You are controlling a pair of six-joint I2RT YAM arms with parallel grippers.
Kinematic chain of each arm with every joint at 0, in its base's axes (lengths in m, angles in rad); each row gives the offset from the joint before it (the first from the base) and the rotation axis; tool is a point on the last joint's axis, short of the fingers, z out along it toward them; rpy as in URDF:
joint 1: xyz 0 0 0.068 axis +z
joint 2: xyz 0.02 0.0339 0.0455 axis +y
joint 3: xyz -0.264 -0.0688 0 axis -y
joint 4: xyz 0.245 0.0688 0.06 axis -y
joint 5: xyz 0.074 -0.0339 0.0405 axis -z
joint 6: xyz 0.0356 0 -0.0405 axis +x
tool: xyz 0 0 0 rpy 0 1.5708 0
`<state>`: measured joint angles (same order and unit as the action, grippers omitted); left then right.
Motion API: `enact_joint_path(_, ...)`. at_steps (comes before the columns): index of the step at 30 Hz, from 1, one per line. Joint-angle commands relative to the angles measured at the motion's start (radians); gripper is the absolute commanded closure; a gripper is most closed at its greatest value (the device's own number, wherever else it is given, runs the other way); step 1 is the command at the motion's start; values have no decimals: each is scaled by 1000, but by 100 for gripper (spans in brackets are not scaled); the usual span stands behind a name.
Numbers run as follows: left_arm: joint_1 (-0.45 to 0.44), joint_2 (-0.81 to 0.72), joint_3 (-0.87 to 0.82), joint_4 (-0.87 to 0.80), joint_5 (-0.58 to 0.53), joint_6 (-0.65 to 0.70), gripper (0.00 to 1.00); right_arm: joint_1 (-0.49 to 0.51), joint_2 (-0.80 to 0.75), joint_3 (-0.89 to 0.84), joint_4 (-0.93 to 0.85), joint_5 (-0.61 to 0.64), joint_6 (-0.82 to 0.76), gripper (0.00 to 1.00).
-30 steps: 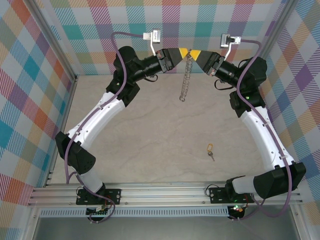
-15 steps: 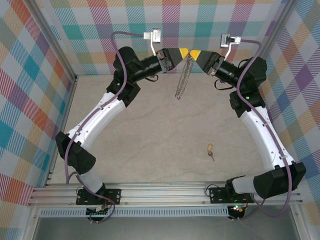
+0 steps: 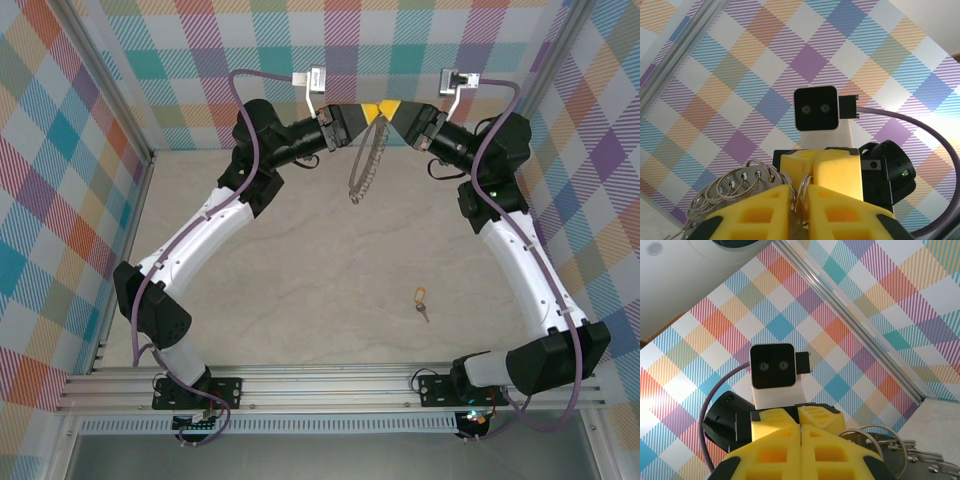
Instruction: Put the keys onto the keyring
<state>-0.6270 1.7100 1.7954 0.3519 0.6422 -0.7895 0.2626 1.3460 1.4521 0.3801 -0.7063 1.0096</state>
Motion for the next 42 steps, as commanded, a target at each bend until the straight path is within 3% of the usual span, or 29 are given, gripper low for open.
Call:
enact_joint_path(1, -14, -38, -8, 43, -1, 4, 91, 6, -9, 4, 57, 7, 3, 100)
enact_joint_path(3, -14, -39, -6, 45, -4, 5, 100, 6, -11, 3, 54, 2, 2, 100)
enact_joint_path(6, -14, -40, 5, 21, -6, 33, 100, 4, -19, 3, 20, 2, -13, 96)
enact_joint_path(10, -13, -42, 59, -105, 12, 139, 100, -29, -57, 5, -64, 2, -41, 58)
enact_joint_path(12, -13, -39, 101, -189, 32, 212, 100, -69, -86, 4, -118, -9, -51, 52)
enact_joint_path(17, -10, -30, 206, -378, 102, 413, 100, -132, -141, 11, -260, -58, -94, 51)
enact_joint_path(24, -11, 19, 395, -698, 212, 658, 100, -135, -134, 140, -478, -194, -253, 54)
enact_joint_path(31, -11, 23, 427, -750, 246, 725, 100, -131, -90, 238, -493, -325, -245, 63)
enact_joint_path(42, -11, 30, 442, -777, 281, 758, 100, -79, -69, 255, -517, -355, -263, 66)
